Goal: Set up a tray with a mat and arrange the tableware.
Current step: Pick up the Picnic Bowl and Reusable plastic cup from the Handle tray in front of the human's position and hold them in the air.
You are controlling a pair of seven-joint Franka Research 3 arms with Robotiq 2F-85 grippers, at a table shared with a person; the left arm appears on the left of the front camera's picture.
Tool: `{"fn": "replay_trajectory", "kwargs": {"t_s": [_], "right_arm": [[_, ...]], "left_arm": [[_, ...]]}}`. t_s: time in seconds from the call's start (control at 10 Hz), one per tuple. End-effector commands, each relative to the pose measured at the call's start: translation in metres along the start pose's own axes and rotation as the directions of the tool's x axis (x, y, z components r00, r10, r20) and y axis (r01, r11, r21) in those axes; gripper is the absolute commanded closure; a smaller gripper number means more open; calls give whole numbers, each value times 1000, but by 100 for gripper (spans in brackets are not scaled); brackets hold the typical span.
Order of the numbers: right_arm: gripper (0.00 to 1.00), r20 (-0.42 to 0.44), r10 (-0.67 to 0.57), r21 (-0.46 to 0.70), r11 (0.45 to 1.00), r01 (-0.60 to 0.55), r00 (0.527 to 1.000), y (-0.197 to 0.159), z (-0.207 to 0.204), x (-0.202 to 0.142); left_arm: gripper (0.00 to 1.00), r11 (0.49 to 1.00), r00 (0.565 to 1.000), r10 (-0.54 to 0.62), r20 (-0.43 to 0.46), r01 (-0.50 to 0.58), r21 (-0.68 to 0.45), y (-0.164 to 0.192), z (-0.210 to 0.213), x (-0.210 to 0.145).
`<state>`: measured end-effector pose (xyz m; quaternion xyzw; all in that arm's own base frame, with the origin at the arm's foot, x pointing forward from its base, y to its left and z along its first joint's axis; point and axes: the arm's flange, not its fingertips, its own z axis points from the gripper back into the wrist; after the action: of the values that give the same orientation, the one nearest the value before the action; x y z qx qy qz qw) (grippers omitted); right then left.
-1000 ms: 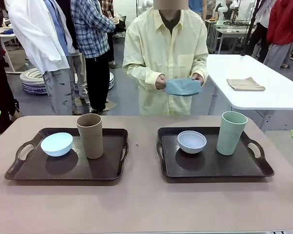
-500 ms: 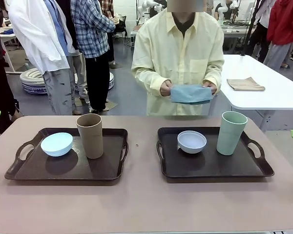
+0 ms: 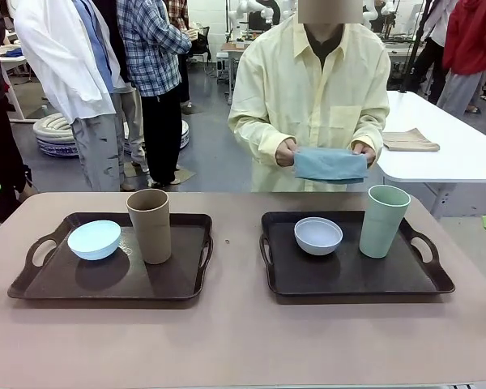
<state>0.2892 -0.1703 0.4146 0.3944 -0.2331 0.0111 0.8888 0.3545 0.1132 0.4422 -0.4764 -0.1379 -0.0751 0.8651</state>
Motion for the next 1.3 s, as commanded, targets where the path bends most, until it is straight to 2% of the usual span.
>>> {"fn": "replay_trajectory", "kwargs": {"t_s": [0.0,1.2], "right_arm": [[0,14,5,22,1000,-6,1000,-2,0,3],[0,14,5,22,1000,-6,1000,-2,0,3]], "left_arm": [[0,1000,1000,-24,16,24,-19,2,1,2],[0,1000,1000,-24,16,24,-19,2,1,2]]}}
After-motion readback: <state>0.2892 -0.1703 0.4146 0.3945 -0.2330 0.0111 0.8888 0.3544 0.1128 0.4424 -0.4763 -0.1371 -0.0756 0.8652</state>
